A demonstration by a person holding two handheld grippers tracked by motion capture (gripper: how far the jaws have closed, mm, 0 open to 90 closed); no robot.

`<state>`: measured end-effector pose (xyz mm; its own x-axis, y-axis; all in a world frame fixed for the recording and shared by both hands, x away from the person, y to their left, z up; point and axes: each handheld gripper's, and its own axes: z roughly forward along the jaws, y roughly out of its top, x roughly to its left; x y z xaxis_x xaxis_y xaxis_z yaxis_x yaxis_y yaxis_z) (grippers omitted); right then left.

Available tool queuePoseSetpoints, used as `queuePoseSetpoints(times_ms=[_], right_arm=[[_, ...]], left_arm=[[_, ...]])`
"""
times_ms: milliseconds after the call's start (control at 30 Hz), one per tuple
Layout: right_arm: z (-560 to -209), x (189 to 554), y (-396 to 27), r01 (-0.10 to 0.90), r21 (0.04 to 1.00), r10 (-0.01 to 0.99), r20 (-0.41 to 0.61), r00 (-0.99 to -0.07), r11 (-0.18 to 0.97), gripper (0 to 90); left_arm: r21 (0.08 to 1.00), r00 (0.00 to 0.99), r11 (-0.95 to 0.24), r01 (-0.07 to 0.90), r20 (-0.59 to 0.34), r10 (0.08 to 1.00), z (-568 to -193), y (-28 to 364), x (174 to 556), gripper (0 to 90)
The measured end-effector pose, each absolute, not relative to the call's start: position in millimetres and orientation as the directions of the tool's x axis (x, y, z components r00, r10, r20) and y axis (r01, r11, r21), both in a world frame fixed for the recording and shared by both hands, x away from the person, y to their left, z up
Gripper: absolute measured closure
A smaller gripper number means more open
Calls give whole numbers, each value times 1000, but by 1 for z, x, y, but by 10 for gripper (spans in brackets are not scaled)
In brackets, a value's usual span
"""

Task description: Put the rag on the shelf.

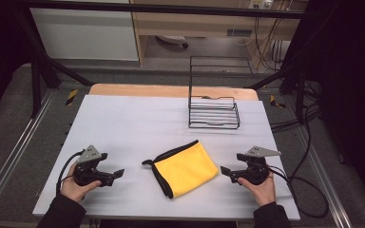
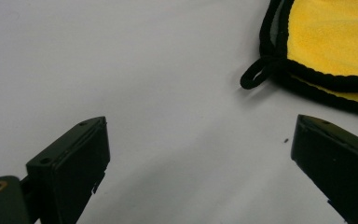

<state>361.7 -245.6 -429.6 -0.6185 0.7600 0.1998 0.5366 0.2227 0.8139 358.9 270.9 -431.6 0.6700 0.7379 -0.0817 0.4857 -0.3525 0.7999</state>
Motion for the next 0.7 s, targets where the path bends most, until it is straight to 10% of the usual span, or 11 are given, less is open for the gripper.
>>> queuePoseSetpoints(times_ms=[700], right_arm=[[-435, 362, -204, 585, 773, 786, 195, -587, 245, 296]], left_arm=[[776, 667, -374, 508, -79, 741, -414, 211, 377, 130]])
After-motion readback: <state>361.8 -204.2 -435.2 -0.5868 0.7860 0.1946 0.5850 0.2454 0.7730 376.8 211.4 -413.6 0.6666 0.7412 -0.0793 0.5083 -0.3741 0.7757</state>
